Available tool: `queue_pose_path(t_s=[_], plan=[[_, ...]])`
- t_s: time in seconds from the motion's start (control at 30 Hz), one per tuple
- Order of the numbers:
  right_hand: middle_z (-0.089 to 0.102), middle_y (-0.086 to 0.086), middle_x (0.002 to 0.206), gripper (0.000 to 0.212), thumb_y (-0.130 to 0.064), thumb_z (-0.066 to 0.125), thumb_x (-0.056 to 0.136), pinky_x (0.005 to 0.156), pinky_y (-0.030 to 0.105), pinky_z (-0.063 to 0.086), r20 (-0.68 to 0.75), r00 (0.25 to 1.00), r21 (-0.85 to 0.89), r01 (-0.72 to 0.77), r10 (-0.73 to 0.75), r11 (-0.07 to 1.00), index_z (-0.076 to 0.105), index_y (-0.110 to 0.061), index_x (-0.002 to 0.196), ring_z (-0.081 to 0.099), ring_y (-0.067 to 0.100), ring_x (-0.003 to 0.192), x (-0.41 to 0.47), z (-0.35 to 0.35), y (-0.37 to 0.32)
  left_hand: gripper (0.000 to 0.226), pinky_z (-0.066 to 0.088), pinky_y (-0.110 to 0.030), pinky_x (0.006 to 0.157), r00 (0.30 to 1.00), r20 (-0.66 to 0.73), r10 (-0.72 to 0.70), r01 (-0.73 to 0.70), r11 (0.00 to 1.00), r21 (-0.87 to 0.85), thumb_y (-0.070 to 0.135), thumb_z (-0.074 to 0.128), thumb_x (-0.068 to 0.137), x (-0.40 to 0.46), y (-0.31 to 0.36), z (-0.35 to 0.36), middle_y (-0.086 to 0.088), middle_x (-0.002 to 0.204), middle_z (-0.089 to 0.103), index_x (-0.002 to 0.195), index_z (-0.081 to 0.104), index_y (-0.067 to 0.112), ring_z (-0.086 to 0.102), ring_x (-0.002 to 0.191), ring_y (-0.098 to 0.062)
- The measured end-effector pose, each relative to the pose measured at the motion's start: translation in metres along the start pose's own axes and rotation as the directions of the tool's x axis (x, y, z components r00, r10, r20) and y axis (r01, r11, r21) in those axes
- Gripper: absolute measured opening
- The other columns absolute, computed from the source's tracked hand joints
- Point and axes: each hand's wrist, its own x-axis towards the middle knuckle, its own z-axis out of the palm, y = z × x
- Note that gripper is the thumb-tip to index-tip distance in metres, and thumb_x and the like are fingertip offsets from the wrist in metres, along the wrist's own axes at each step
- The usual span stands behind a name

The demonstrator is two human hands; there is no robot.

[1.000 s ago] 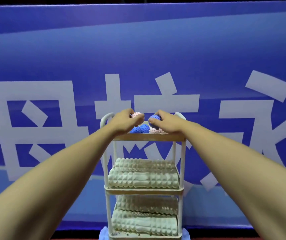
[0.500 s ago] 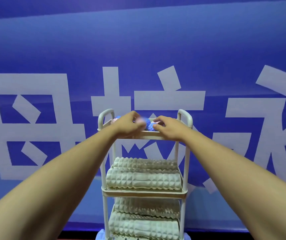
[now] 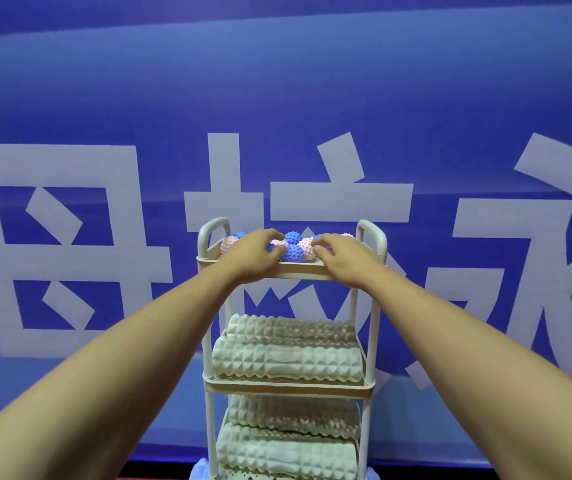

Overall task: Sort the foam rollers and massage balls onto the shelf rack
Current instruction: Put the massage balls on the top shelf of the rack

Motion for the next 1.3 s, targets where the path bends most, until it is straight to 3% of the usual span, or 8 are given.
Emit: queue_pose_path(t_s=[0.13,0.33,0.5,0.67,0.77,0.9,1.3], plan=[[0.061,-0.001,0.130,0.037,-0.045,0.044,0.104,0.092,0.044,0.054,-0.067,0.998,0.049,0.023,-0.020,0.999,0.054,-0.030,0.135,0.058,0.018,0.115,-0.010,-0.003,-0.004,0.042,0.040,-0.029,0.087,0.997,-0.050,0.051,-0.048,0.998,0.048,0.044,0.044,0.103,-0.014,0.001,-0.003,0.000,0.141,0.056,0.139,0.052,0.026,0.054,0.122,-0.018],[0.057,-0.001,0.138,0.041,-0.045,0.042,0.104,0.099,0.042,0.048,-0.027,0.997,-0.035,0.076,-0.077,0.997,0.050,-0.029,0.141,0.053,0.020,0.123,-0.034,-0.015,-0.018,0.049,0.049,-0.037,0.096,0.998,-0.025,0.053,-0.048,0.986,0.158,0.052,0.041,0.102,-0.041,0.000,-0.018,0.000,0.143,0.055,0.142,0.049,0.025,0.053,0.124,-0.019],[0.051,-0.003,0.147,0.043,-0.042,0.041,0.105,0.102,0.037,0.040,-0.032,0.988,-0.135,0.144,-0.149,0.980,0.047,-0.026,0.144,0.048,0.020,0.130,-0.071,-0.020,-0.031,0.051,0.039,-0.041,0.110,0.995,-0.042,0.095,-0.082,0.965,0.251,0.048,0.040,0.104,-0.080,0.003,-0.031,-0.002,0.150,0.048,0.147,0.044,0.023,0.044,0.135,-0.021],[0.046,-0.006,0.151,0.046,-0.043,0.043,0.104,0.112,0.040,0.039,-0.038,0.984,-0.106,0.171,-0.176,0.979,0.046,-0.027,0.146,0.042,0.018,0.138,-0.120,-0.003,-0.039,0.052,0.040,-0.042,0.110,0.990,-0.082,0.114,-0.090,0.965,0.248,0.051,0.039,0.103,-0.130,0.004,-0.023,0.001,0.151,0.047,0.148,0.042,0.024,0.044,0.137,-0.021],[0.039,-0.005,0.157,0.049,-0.044,0.040,0.105,0.118,0.038,0.030,0.038,0.983,-0.154,0.183,-0.179,0.971,0.042,-0.026,0.150,0.036,0.017,0.144,-0.156,0.016,-0.040,0.055,0.033,-0.040,0.114,0.993,-0.033,0.112,-0.100,0.959,0.266,0.051,0.037,0.104,-0.170,0.005,-0.007,0.000,0.156,0.041,0.152,0.038,0.025,0.039,0.142,-0.021],[0.039,-0.004,0.158,0.049,-0.044,0.039,0.105,0.117,0.037,0.031,0.070,0.994,-0.083,0.094,-0.089,0.992,0.040,-0.027,0.151,0.036,0.018,0.144,-0.212,0.045,-0.042,0.055,0.027,-0.038,0.116,0.993,0.036,0.116,-0.121,0.960,0.252,0.050,0.035,0.104,-0.231,0.008,0.024,0.000,0.158,0.037,0.153,0.035,0.025,0.035,0.144,-0.021],[0.039,-0.002,0.158,0.053,-0.043,0.046,0.103,0.115,0.033,0.032,0.345,0.933,-0.071,-0.080,0.100,0.994,0.041,-0.025,0.152,0.039,0.020,0.142,-0.393,0.194,-0.006,0.061,0.030,-0.039,0.115,0.930,0.368,0.007,-0.068,0.986,0.153,0.054,0.030,0.101,-0.404,-0.028,0.178,-0.002,0.157,0.037,0.153,0.035,0.023,0.037,0.142,-0.024]])
